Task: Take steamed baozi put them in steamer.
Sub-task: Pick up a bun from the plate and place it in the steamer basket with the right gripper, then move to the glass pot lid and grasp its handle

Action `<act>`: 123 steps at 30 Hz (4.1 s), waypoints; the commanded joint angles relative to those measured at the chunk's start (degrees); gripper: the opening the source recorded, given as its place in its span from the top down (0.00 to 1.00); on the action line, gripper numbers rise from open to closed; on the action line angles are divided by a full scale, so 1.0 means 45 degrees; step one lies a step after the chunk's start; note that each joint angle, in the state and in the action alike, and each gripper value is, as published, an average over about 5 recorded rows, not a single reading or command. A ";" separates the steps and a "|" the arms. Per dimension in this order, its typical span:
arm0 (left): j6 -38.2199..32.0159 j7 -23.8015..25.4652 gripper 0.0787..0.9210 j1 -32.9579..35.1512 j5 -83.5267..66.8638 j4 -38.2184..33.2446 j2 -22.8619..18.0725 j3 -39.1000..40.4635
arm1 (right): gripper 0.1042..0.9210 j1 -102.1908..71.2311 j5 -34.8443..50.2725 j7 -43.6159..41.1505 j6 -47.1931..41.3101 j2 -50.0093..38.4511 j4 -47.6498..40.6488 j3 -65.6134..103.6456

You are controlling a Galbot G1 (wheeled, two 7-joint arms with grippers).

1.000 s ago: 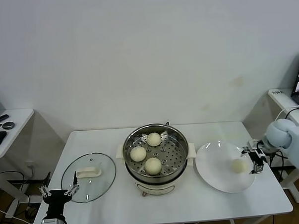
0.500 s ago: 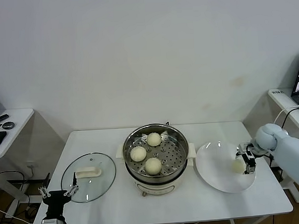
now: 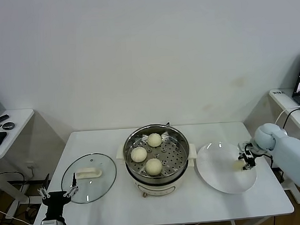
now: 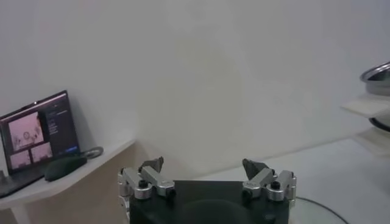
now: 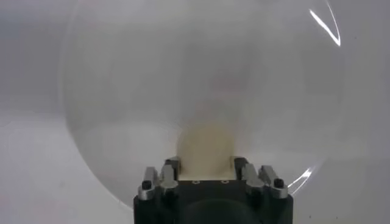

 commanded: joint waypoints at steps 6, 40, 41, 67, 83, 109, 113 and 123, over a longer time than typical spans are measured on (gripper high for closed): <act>0.0018 0.0036 0.12 -0.0157 -0.0032 -0.0053 0.0101 0.0066 | 0.60 0.5019 0.4368 -0.0084 -0.1998 -0.1905 0.2753 -0.4387; 0.0116 0.0060 0.12 -0.0453 -0.0319 -0.0041 0.0138 -0.0049 | 0.59 1.0113 1.1366 0.3799 -0.8473 0.4991 0.4957 -1.1425; 0.0117 0.0059 0.12 -0.0433 -0.0329 -0.0063 0.0135 -0.0093 | 0.59 0.9923 1.1206 0.3767 -0.8473 0.5030 0.4863 -1.1383; 0.0039 0.0096 0.12 -0.0363 -0.0323 -0.0119 0.0044 -0.0108 | 0.30 0.9527 1.0358 0.3736 -0.8180 0.3845 0.5322 -1.0747; -0.0209 0.0221 0.12 -0.0506 -0.0414 -0.0006 0.0098 -0.0110 | 0.12 0.5548 1.2428 1.0476 -0.7357 -0.0103 0.8601 -0.5594; -0.1599 -0.0047 0.12 -0.0239 0.1146 0.0536 -0.0218 0.0642 | 0.12 -1.5194 0.4929 1.0626 0.5246 0.8710 1.0369 1.6560; -0.1942 -0.0329 0.12 -0.0300 0.2791 0.1013 -0.0164 0.0741 | 0.12 -1.6028 0.5937 1.0698 0.5122 1.0311 1.0651 1.7360; -0.2920 -0.0935 0.12 -0.0736 1.0741 0.3695 0.0847 0.0004 | 0.12 -1.8175 0.7253 1.1417 0.3676 1.0838 1.1093 1.9401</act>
